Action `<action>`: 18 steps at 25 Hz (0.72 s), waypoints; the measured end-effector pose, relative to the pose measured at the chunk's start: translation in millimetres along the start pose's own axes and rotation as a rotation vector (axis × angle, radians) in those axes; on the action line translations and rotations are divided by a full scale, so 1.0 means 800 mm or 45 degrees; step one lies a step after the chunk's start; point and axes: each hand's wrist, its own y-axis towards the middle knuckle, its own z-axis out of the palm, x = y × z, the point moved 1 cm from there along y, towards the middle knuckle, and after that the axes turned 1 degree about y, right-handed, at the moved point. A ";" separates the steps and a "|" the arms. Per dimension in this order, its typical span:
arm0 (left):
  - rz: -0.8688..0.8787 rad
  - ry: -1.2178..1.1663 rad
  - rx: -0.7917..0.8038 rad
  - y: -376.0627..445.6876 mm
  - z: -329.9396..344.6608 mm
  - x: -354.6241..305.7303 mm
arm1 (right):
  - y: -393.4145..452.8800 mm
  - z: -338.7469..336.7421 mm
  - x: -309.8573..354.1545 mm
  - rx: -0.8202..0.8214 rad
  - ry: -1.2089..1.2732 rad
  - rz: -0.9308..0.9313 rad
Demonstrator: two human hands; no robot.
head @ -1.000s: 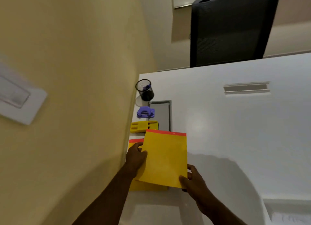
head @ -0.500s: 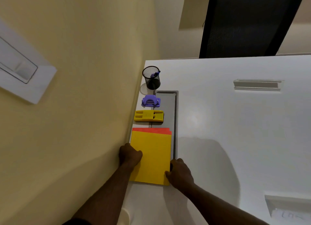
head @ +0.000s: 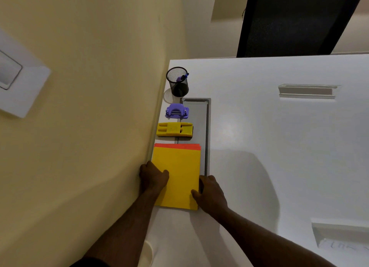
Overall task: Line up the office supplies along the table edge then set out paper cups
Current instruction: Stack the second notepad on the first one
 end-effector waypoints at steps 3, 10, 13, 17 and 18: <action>-0.014 -0.038 0.000 0.002 -0.002 -0.001 | 0.007 0.000 0.000 -0.015 0.044 -0.006; -0.020 -0.079 0.020 0.005 -0.002 -0.002 | 0.020 -0.003 -0.005 -0.012 0.039 -0.014; -0.006 -0.062 0.017 0.005 -0.002 -0.002 | 0.021 -0.001 -0.005 0.019 0.020 -0.021; 0.020 -0.055 0.021 0.004 -0.002 -0.001 | 0.022 0.000 -0.004 0.031 0.036 -0.022; 0.031 -0.047 0.021 0.003 -0.002 -0.001 | 0.022 0.000 -0.005 0.031 0.036 -0.025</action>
